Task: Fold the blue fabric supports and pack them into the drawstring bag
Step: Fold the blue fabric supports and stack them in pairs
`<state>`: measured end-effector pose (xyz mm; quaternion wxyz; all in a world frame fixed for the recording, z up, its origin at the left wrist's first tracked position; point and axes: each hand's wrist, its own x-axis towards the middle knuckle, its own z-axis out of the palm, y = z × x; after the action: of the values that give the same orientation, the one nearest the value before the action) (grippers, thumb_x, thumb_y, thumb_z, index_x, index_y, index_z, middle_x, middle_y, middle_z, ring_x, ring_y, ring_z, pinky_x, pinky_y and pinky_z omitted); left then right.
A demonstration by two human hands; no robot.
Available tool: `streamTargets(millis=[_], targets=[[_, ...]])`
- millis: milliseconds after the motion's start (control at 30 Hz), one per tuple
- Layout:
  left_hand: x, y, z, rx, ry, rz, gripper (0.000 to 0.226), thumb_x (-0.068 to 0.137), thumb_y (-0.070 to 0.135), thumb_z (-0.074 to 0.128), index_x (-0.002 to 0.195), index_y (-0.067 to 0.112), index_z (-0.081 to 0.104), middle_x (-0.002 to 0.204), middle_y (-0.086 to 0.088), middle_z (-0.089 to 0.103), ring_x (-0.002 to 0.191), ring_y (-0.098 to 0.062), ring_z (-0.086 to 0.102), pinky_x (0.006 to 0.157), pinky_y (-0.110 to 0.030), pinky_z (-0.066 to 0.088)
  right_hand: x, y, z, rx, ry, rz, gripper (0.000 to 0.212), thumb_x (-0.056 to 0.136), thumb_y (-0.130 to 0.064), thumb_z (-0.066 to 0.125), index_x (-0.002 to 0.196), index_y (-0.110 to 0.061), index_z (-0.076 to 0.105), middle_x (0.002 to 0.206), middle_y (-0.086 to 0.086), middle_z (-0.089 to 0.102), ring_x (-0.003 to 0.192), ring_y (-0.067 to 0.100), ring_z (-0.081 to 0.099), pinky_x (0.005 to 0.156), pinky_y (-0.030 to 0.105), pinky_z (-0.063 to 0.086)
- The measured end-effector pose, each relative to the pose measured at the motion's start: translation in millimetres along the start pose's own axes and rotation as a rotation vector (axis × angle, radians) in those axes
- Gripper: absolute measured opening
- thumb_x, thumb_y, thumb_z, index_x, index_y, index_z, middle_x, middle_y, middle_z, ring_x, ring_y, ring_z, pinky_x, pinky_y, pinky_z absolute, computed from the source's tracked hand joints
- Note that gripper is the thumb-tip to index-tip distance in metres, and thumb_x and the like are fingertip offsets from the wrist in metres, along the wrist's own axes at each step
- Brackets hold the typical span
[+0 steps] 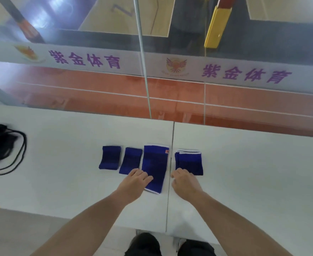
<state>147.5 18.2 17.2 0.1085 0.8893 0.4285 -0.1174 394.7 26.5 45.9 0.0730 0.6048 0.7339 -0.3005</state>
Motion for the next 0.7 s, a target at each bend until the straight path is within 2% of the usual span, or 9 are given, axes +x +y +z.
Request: streamTargets(millis=[100,167,233,300,367,467,533,600,700], targets=[[-4,-20,11,0.038,-0.081,0.097,0.051,0.098,0.033,0.052,0.146,0.019,0.042,0.152,-0.007,0.041,0.141,-0.027,0.037,0.119,-0.048,0.026,4,-25,24,-0.077,-0.023,-0.092,0.036,0.1,-0.03,0.047,0.131,-0.016,0.058,0.138,0.002,0.054,0.129,0.023,0.049,0.105,0.037,0.041],[-4,-27,14,0.067,-0.151,0.145,0.058,0.098,0.04,0.052,0.15,0.02,0.036,0.161,-0.007,0.027,0.149,-0.027,0.024,0.12,-0.053,0.019,5,-36,39,-0.085,-0.104,-0.095,0.052,0.099,-0.039,0.051,0.146,-0.02,0.045,0.158,0.0,0.036,0.146,0.02,0.032,0.116,0.038,0.031],[-5,-32,23,0.099,-0.139,0.182,0.055,0.097,0.036,0.056,0.147,0.019,0.04,0.161,-0.009,0.029,0.147,-0.028,0.027,0.12,-0.054,0.02,5,-43,57,-0.146,-0.139,-0.08,0.061,0.097,-0.04,0.054,0.152,-0.021,0.035,0.165,0.002,0.021,0.152,0.021,0.017,0.12,0.041,0.025],[-4,-39,32,0.088,-0.068,0.201,0.047,0.094,0.029,0.061,0.138,0.019,0.05,0.153,-0.008,0.042,0.14,-0.027,0.04,0.119,-0.051,0.025,4,-47,72,-0.207,-0.102,-0.06,0.062,0.096,-0.037,0.058,0.151,-0.019,0.037,0.164,0.006,0.023,0.152,0.026,0.018,0.119,0.043,0.027],[0,-44,39,0.07,-0.027,0.233,0.04,0.089,0.026,0.066,0.127,0.018,0.059,0.143,-0.006,0.054,0.13,-0.025,0.05,0.116,-0.049,0.032,5,-46,83,-0.28,-0.037,-0.055,0.06,0.088,-0.034,0.07,0.142,-0.017,0.051,0.152,0.01,0.043,0.145,0.03,0.035,0.112,0.043,0.039],[5,-50,50,0.039,0.078,0.29,0.028,0.086,0.026,0.065,0.112,0.016,0.068,0.131,-0.005,0.063,0.12,-0.022,0.059,0.113,-0.047,0.038,10,-44,94,-0.343,0.082,-0.118,0.042,0.078,-0.025,0.079,0.118,-0.016,0.067,0.119,0.006,0.066,0.124,0.03,0.056,0.097,0.039,0.053],[8,-51,51,0.003,0.167,0.313,0.023,0.089,0.026,0.058,0.103,0.016,0.072,0.124,-0.003,0.068,0.114,-0.02,0.062,0.11,-0.045,0.04,12,-43,91,-0.375,0.153,-0.158,0.025,0.079,-0.02,0.079,0.103,-0.016,0.071,0.103,0.003,0.07,0.112,0.027,0.063,0.094,0.037,0.054],[9,-51,49,-0.02,0.191,0.319,0.026,0.092,0.029,0.052,0.103,0.016,0.072,0.123,-0.002,0.068,0.112,-0.02,0.062,0.109,-0.043,0.04,13,-44,88,-0.383,0.159,-0.169,0.016,0.078,-0.018,0.079,0.092,-0.016,0.072,0.092,0.001,0.071,0.1,0.025,0.067,0.091,0.036,0.055],[8,-52,44,-0.051,0.123,0.326,0.035,0.088,0.041,0.06,0.116,0.02,0.064,0.14,-0.004,0.055,0.131,-0.024,0.049,0.114,-0.047,0.035,17,-46,74,-0.251,0.132,-0.139,0.012,0.078,-0.015,0.077,0.086,-0.014,0.068,0.083,0.002,0.068,0.082,0.023,0.067,0.078,0.035,0.057]])
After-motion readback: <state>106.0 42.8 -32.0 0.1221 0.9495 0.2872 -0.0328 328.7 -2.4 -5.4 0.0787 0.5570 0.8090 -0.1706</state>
